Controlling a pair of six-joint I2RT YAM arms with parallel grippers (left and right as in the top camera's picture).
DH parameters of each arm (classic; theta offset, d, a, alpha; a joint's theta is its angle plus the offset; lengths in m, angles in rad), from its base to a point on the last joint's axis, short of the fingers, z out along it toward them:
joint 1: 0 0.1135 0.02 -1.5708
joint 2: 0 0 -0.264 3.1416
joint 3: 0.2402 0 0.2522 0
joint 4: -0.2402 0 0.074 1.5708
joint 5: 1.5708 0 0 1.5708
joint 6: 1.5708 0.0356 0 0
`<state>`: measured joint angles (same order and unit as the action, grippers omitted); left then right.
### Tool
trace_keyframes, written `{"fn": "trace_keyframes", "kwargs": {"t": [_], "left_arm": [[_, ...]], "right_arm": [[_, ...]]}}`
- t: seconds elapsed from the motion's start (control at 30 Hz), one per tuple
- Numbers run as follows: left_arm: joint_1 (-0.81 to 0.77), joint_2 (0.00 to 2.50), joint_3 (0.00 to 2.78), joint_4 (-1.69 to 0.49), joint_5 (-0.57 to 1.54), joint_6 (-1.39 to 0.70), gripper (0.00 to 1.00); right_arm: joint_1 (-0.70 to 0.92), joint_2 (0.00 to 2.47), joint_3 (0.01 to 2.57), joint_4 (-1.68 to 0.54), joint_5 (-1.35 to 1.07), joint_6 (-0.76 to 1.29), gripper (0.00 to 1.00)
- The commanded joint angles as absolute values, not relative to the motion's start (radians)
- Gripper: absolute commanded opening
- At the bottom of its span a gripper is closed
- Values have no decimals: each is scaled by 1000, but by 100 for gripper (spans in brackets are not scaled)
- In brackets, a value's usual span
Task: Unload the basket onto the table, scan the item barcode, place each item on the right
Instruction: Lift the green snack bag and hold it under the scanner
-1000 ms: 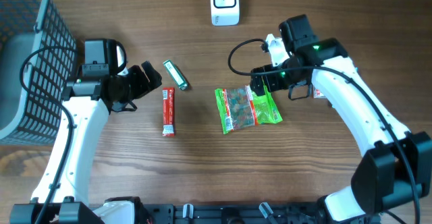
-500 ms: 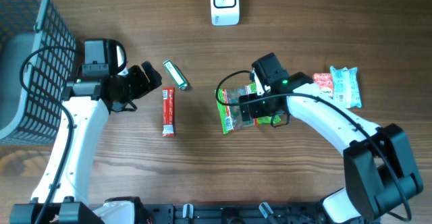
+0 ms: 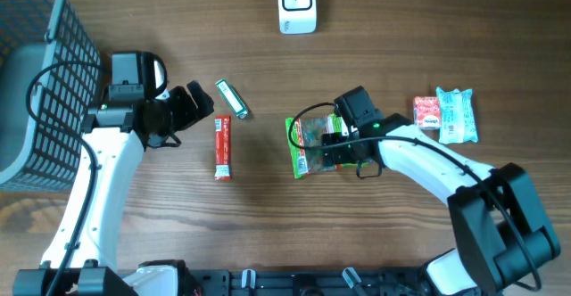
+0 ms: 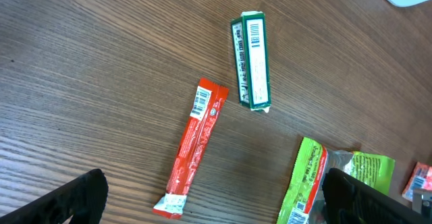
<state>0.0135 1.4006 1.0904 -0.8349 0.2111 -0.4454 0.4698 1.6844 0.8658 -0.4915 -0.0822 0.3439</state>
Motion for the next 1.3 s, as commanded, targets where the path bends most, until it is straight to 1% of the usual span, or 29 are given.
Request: {"fn": "trace_keyframes", "kwargs": {"t": [0.0, 0.03, 0.1, 0.17, 0.2, 0.33, 0.53, 0.63, 0.73, 0.83, 0.9, 0.93, 1.0, 1.13, 1.27], "left_arm": [[16, 1397, 1099, -835, 220, -422, 100], [16, 1397, 1099, -835, 220, -422, 100], [16, 1397, 1099, -835, 219, -422, 100], [16, 1397, 1099, -835, 220, -422, 100], [16, 1397, 1099, -835, 219, -422, 100], [16, 1397, 1099, -835, 220, -422, 100], [16, 1397, 1099, -835, 219, -422, 100], [16, 1397, 1099, -835, 220, -422, 100], [16, 1397, 1099, -835, 220, -422, 100], [16, 1397, 1099, -835, 219, -422, 100], [16, 1397, 1099, -835, 220, -422, 100], [16, 1397, 1099, -835, 220, -422, 100], [16, 1397, 1099, -835, 219, -422, 100], [16, 1397, 1099, -835, 220, -422, 100], [16, 1397, 1099, -835, 220, -422, 100]], "right_arm": [[471, 1705, 816, -505, -125, 344, 66], [471, 1705, 816, -502, -133, 343, 62], [471, 1705, 816, -501, -132, 340, 47], [471, 1705, 816, -501, -132, 340, 29], [470, 1704, 819, -497, -133, 322, 4], [442, 1641, 876, -553, -162, 186, 4], [430, 1438, 879, -540, -208, 180, 4], [430, 1363, 879, -552, -209, 59, 4], [430, 1331, 879, -571, -213, 44, 4], [430, 1328, 883, -536, -257, 24, 4], [430, 1314, 916, -551, -198, -7, 4], [430, 1296, 961, -588, -155, -49, 4], [430, 1280, 1026, -629, -154, -107, 4], [430, 1299, 1229, -740, 1, -107, 4], [431, 1438, 1582, -922, 173, -225, 4]]}}
